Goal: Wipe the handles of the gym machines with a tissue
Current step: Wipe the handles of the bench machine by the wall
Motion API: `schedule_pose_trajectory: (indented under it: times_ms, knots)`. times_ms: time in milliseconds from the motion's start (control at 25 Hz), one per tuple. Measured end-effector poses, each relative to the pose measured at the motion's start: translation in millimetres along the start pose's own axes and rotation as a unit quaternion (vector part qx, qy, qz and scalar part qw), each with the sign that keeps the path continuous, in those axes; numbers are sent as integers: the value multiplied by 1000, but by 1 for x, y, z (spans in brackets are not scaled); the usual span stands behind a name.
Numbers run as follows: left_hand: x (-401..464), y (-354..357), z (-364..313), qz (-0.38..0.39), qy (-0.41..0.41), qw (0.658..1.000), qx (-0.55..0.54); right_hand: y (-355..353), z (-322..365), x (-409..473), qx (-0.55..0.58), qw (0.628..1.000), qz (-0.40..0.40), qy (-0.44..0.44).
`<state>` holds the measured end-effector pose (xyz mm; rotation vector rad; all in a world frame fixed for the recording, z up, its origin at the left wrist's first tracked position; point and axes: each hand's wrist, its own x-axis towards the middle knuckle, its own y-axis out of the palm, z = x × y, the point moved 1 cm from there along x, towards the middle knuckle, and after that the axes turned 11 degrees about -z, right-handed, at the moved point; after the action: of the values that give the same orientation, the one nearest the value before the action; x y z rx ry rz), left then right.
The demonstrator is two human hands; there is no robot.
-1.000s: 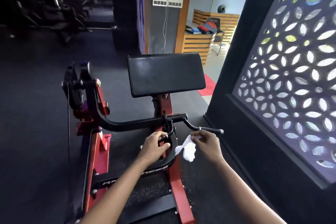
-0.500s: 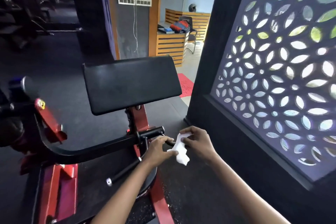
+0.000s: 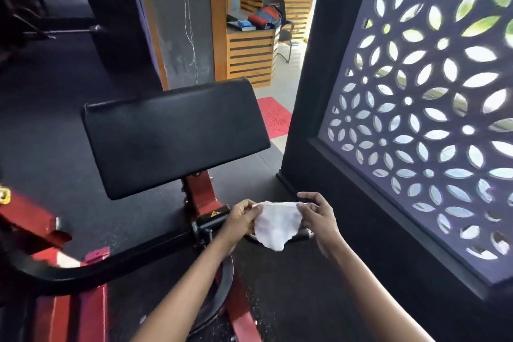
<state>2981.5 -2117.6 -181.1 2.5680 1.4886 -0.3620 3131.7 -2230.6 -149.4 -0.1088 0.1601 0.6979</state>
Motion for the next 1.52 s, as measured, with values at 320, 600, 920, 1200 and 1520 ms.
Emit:
schedule_pose_trajectory:
  times_ms: [320,600,920,1200,1520]
  knots:
    - [12,38,2,-179,-110,976,-57,-13,-2,43,22,988,78,132]
    - [6,46,-19,-196,-202,943,-176,-27,10,62,-22,969,227,93]
    - [-8,40,-28,-84,-143,980,-112,-20,6,73,-53,968,236,68]
    - [1,31,-28,-103,-20,971,214,-18,13,81,-240,937,249,-52]
    - [8,28,-38,-52,60,914,399,-20,15,85,-366,887,245,-138]
